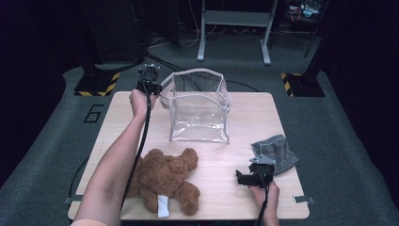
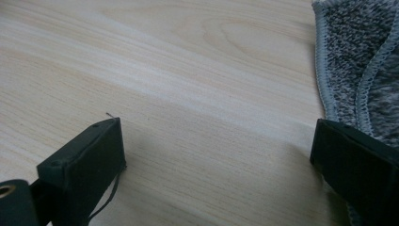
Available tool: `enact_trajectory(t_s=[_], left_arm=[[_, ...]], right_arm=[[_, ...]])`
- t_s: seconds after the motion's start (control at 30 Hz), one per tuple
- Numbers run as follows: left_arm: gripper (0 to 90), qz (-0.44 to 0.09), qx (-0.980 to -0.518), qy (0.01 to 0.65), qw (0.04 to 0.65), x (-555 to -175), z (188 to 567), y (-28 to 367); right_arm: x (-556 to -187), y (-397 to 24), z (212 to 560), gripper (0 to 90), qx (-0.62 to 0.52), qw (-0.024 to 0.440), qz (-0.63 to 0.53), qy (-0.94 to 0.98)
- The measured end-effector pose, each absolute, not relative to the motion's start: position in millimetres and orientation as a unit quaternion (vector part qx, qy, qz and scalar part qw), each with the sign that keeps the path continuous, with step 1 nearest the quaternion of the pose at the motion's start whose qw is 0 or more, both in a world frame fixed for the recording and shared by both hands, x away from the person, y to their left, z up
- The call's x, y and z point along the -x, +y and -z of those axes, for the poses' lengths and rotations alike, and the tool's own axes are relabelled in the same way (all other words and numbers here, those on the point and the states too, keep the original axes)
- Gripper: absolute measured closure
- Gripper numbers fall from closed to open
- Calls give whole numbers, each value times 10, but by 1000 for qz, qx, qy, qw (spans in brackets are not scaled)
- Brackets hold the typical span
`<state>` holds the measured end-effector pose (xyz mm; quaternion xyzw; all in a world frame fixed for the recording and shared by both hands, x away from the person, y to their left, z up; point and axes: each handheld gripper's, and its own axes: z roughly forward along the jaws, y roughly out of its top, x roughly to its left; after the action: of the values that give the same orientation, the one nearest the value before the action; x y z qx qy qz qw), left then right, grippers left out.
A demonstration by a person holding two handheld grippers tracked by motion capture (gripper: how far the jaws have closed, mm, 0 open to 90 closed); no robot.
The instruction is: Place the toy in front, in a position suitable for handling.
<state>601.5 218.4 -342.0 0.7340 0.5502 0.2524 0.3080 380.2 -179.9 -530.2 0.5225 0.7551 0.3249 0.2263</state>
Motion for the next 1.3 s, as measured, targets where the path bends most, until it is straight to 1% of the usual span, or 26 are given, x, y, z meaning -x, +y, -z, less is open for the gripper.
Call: enact_trajectory(t_s=[0.67,0.8,1.3], left_arm=[[876,-268,-716,573,295,-5992,3383,2628],[876,-273,-707,581,298,-5995,3379,2727],[876,-288,-700,582,295,-5986,3342,2906]], right_arm=[[-3802,-1799,5301,30,-523,227,-325,755],[-3802,-1799,5301,30,-523,227,-324,755],[-3803,-1800,5302,30,-523,226,-325,755]])
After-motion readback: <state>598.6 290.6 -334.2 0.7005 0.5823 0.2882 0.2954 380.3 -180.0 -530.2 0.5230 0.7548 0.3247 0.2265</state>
